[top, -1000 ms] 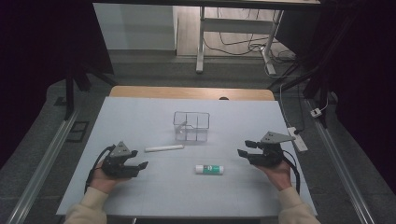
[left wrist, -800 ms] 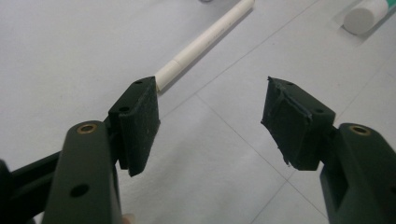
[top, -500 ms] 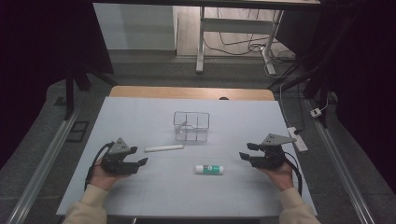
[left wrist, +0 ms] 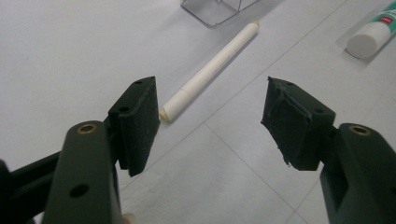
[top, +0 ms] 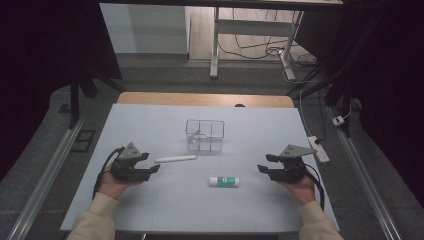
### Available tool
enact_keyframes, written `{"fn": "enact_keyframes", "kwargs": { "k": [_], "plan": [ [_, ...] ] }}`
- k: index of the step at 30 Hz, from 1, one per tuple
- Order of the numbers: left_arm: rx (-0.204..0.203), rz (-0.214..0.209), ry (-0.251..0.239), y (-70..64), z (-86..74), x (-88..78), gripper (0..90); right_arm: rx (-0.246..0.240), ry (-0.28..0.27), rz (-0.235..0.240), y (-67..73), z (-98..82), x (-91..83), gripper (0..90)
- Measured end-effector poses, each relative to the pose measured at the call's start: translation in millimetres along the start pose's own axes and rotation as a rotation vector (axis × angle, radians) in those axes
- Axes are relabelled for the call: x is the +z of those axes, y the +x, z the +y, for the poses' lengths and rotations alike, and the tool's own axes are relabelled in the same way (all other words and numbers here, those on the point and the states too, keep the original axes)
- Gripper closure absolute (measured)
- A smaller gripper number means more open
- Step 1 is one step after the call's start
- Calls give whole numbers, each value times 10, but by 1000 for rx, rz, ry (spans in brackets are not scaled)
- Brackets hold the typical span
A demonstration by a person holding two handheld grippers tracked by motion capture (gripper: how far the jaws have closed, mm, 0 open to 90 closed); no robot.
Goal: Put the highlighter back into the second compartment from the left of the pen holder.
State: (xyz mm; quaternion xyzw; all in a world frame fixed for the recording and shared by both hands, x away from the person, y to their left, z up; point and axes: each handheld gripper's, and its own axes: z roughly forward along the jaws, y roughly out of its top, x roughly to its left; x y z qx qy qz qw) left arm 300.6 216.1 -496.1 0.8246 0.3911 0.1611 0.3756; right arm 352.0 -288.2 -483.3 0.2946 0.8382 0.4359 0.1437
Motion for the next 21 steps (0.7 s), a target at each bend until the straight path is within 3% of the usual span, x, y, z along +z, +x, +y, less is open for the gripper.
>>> {"fn": "enact_keyframes", "kwargs": {
  "k": [10, 16, 21],
  "plan": [
    [53, -6, 42, 20, 142, 91, 362, 3, 3, 2, -16, -22, -5, 419],
    [92, -16, 94, 26, 229, 219, 362, 11, -3, -3, -36, -30, -33, 418],
    [156, -21, 152, -12, 357, 358, 362, 29, -8, 5, -57, -47, -39, 419]
  ]
}}
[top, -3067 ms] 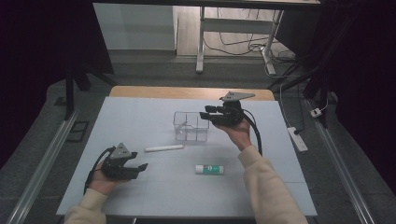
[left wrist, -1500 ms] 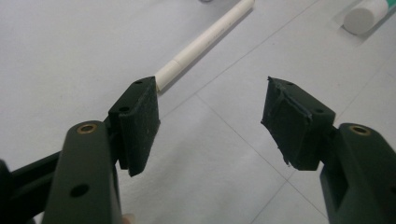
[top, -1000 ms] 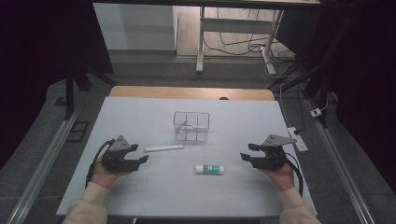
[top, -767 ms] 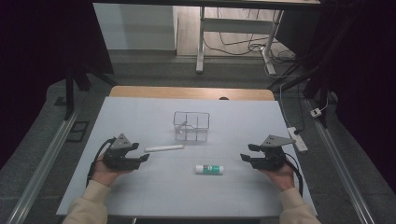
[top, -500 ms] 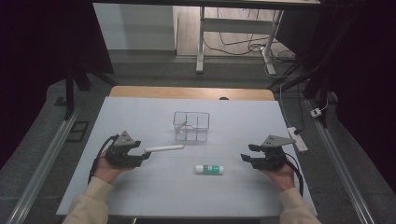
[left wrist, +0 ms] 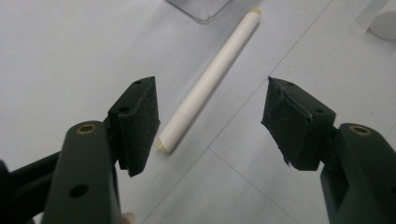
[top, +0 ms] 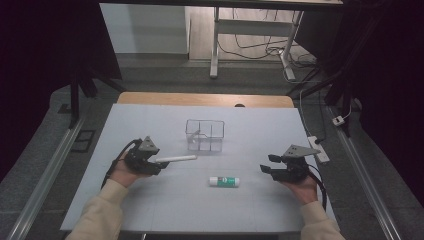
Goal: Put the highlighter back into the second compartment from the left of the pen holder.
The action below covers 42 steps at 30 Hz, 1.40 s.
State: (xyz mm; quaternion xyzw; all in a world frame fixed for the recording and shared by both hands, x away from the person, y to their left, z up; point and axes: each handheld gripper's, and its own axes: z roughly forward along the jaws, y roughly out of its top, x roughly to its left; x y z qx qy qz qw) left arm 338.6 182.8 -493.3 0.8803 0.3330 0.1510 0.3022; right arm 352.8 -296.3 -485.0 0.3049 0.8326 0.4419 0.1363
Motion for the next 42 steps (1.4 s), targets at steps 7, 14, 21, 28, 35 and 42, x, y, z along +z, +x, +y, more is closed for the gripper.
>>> {"fn": "enact_keyframes", "kwargs": {
  "k": [7, 14, 21, 28, 35, 42],
  "plan": [
    [45, -20, 46, 52, 150, 89, 385, -4, 10, 4, 0, -9, 14, 418],
    [75, -30, 70, 94, 215, 134, 416, -2, 15, 1, -9, -15, 16, 418],
    [91, -49, 96, 107, 225, 226, 458, -5, 23, 1, -3, -21, 36, 418],
    [105, -61, 131, 148, 221, 289, 498, -1, 26, 11, -4, -28, 52, 417],
    [127, -72, 173, 233, 208, 325, 551, -6, 35, 0, -4, -32, 61, 416],
    [159, -99, 204, 267, 205, 381, 590, -5, 37, 15, -1, -36, 86, 416]
  ]
}}
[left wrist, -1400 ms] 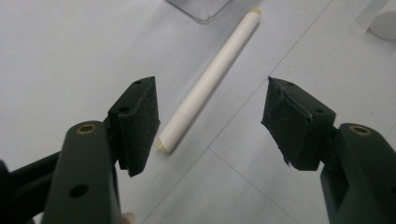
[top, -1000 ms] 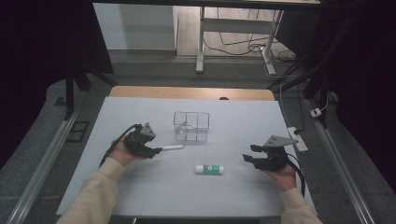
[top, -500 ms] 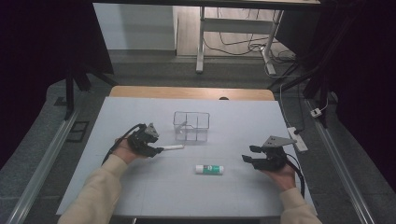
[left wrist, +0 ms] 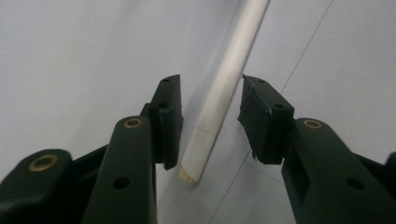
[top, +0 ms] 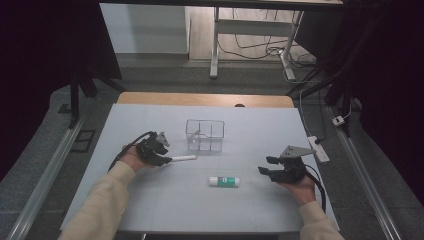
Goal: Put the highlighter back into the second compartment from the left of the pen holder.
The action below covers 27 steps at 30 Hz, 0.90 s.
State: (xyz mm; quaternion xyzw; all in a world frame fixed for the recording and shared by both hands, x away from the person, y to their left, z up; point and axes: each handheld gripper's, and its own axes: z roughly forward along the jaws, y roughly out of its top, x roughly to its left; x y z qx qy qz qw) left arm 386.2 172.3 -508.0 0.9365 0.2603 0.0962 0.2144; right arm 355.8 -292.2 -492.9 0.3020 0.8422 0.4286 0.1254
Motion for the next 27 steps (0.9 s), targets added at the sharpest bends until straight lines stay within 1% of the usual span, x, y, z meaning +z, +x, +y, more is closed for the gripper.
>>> {"fn": "enact_keyframes", "kwargs": {
  "k": [2, 5, 9, 12, 17, 21, 24, 27],
  "plan": [
    [5, -10, 12, 6, 6, 19, 590, 1, 1, 2, 2, 0, 4, 416],
    [22, -24, 35, 23, 18, 41, 590, 2, 2, 1, 2, 0, 3, 416],
    [36, -45, 63, 38, 42, 68, 590, 1, 3, -8, -3, 0, -4, 416],
    [42, -58, 68, 45, 47, 84, 605, 2, 3, -7, -5, 0, -3, 416],
    [50, -86, 63, 65, 36, 90, 679, 2, 0, -1, -5, -1, 3, 416],
    [66, -112, 55, 72, 24, 97, 741, 1, 0, -3, -1, 3, 0, 416],
    [79, -118, 50, 71, 17, 98, 775, 4, -3, -3, -2, 4, -3, 416],
    [86, -120, 49, 74, 17, 99, 781, 4, -3, -2, -2, 4, 2, 416]
  ]
}}
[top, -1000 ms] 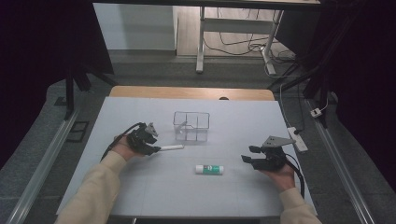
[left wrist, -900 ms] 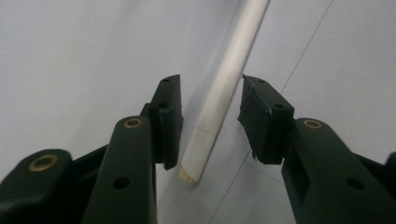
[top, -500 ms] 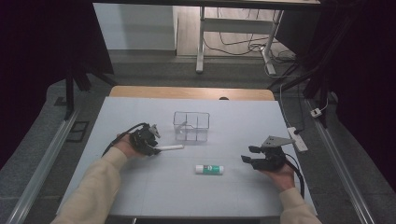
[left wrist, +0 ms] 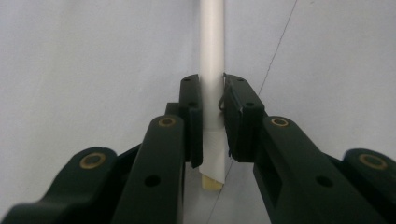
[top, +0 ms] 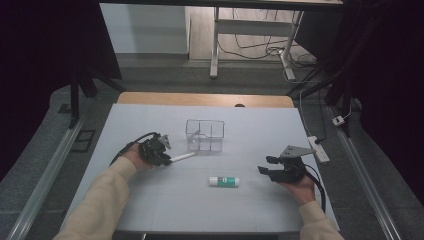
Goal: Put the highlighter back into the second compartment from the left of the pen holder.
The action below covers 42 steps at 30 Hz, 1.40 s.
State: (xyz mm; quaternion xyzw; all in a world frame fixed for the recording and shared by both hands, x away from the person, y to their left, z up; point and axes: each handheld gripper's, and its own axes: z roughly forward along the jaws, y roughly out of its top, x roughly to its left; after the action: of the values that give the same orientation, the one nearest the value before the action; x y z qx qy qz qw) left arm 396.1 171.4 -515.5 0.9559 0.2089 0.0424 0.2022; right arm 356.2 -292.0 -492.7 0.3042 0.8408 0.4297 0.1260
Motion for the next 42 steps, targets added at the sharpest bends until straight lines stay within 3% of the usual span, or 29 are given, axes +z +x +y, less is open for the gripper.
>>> {"fn": "enact_keyframes", "kwargs": {
  "k": [6, 13, 30, 42],
  "plan": [
    [13, 2, 0, -2, 1, -1, 788, -1, 0, 0, 1, 0, -2, 416],
    [-10, -3, -24, -15, -33, -22, 790, 1, -4, 1, -8, 2, -18, 417],
    [-68, 10, -224, -195, -218, -265, 789, 4, -12, -11, 7, 6, -18, 418],
    [-64, 27, -324, -378, -184, -359, 789, 3, -32, 2, 17, 10, -23, 418]
  ]
}}
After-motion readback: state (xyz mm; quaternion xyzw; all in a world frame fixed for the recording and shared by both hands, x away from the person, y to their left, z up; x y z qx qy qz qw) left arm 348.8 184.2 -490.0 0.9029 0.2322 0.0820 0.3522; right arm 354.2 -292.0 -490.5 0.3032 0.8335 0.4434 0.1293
